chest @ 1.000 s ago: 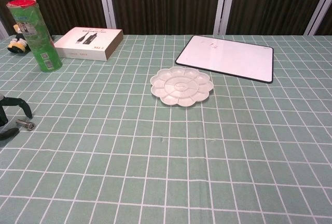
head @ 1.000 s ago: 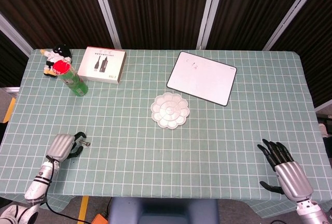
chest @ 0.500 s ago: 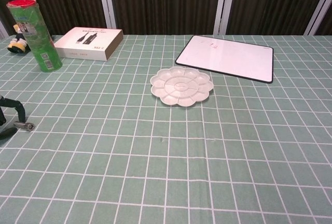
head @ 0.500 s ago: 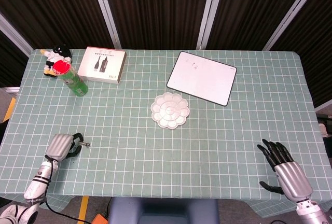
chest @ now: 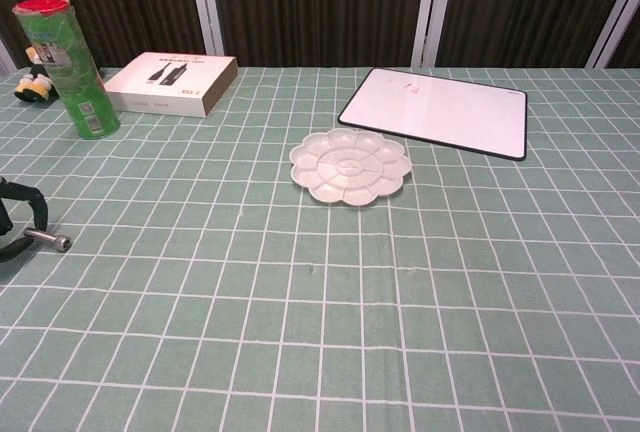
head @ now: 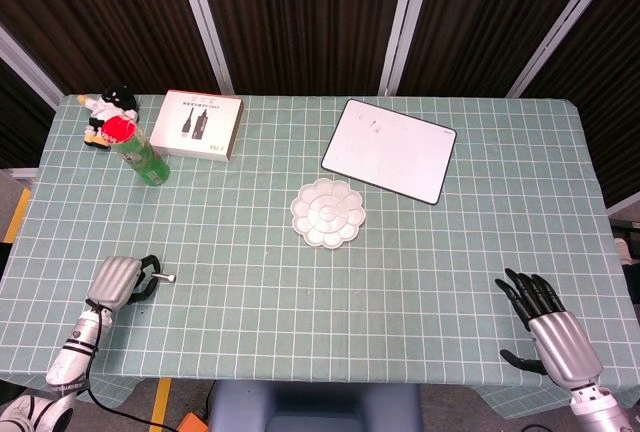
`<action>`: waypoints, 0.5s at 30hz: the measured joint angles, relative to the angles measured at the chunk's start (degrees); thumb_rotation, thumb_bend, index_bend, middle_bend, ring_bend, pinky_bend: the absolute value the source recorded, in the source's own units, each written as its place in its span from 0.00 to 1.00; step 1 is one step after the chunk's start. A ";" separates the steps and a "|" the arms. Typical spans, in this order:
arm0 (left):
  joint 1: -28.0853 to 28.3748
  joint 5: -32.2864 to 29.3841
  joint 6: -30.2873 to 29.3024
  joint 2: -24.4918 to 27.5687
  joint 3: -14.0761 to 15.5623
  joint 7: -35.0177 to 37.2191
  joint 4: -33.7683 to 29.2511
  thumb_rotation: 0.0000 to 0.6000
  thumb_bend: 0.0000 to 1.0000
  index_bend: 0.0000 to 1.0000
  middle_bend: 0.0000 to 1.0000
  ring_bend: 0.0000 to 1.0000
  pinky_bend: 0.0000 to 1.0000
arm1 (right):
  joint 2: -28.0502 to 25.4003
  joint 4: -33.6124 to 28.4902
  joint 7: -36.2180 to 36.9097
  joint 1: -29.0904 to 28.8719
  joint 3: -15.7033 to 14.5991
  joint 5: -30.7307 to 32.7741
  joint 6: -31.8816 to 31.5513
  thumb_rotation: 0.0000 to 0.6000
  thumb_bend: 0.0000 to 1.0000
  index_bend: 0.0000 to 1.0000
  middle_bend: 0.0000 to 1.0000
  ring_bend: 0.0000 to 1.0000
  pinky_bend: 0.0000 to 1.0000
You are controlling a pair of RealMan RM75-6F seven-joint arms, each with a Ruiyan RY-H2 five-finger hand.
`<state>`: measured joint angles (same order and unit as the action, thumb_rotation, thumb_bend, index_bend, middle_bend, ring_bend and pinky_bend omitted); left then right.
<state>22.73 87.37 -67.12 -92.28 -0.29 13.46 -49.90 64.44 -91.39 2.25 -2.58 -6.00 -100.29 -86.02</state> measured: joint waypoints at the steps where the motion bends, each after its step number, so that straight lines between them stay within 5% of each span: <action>1: -0.02 0.08 -0.23 0.19 0.02 -0.24 -0.46 1.00 0.46 0.51 1.00 1.00 1.00 | 0.00 0.00 0.01 0.00 0.00 0.01 0.00 1.00 0.18 0.00 0.00 0.00 0.00; 15: -0.03 1.83 -2.82 3.13 0.84 -6.84 -9.18 1.00 0.45 0.50 1.00 1.00 1.00 | -0.24 0.00 0.43 -0.04 0.01 -0.04 -0.14 1.00 0.18 0.00 0.00 0.00 0.00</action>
<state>22.70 89.20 -69.94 -89.14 0.55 6.62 -59.08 64.20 -91.39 2.68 -2.63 -5.99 -100.33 -86.16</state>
